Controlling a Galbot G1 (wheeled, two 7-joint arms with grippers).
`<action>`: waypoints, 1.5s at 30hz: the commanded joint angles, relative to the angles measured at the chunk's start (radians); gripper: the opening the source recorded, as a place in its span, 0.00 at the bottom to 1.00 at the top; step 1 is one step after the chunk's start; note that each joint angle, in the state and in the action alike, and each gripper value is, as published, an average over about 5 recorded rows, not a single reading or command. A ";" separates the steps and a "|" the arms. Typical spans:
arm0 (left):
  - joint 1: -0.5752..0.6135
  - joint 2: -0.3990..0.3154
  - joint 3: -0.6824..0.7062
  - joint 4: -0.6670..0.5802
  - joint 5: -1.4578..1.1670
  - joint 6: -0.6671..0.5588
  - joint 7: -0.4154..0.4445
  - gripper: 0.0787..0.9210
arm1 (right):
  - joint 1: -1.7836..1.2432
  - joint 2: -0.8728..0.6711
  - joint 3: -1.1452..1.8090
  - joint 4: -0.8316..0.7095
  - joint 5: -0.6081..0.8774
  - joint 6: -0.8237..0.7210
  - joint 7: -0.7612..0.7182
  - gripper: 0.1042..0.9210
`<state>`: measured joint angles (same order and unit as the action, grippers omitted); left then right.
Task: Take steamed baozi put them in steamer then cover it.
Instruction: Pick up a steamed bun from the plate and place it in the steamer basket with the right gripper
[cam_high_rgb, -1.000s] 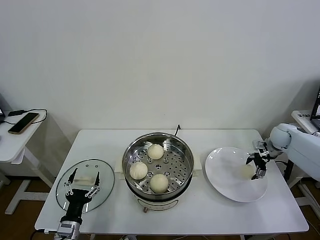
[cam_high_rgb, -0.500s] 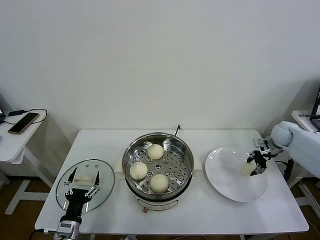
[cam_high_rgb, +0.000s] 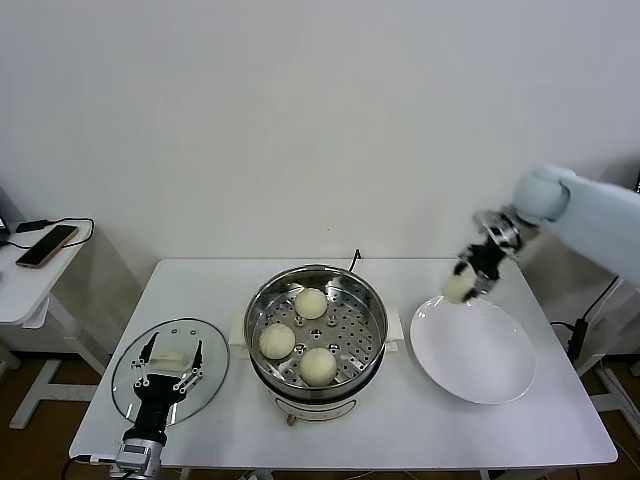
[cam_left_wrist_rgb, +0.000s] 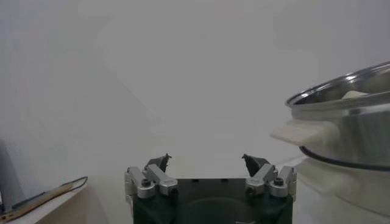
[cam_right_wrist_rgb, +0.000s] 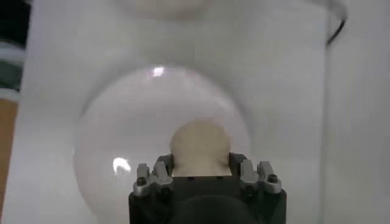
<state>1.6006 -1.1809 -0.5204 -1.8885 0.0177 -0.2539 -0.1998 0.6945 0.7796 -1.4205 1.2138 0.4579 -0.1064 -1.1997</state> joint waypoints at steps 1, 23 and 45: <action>-0.003 -0.001 0.003 -0.004 0.001 0.004 0.000 0.88 | 0.298 0.196 -0.178 0.288 0.315 -0.127 0.035 0.64; -0.007 0.000 -0.004 0.005 -0.004 -0.003 -0.006 0.88 | 0.032 0.410 -0.219 0.138 0.188 -0.162 0.150 0.62; -0.007 -0.002 -0.005 0.008 -0.003 -0.005 -0.006 0.88 | 0.015 0.416 -0.215 0.129 0.111 -0.154 0.110 0.74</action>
<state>1.5930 -1.1822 -0.5249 -1.8787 0.0139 -0.2592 -0.2061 0.7206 1.1907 -1.6358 1.3449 0.5911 -0.2611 -1.0772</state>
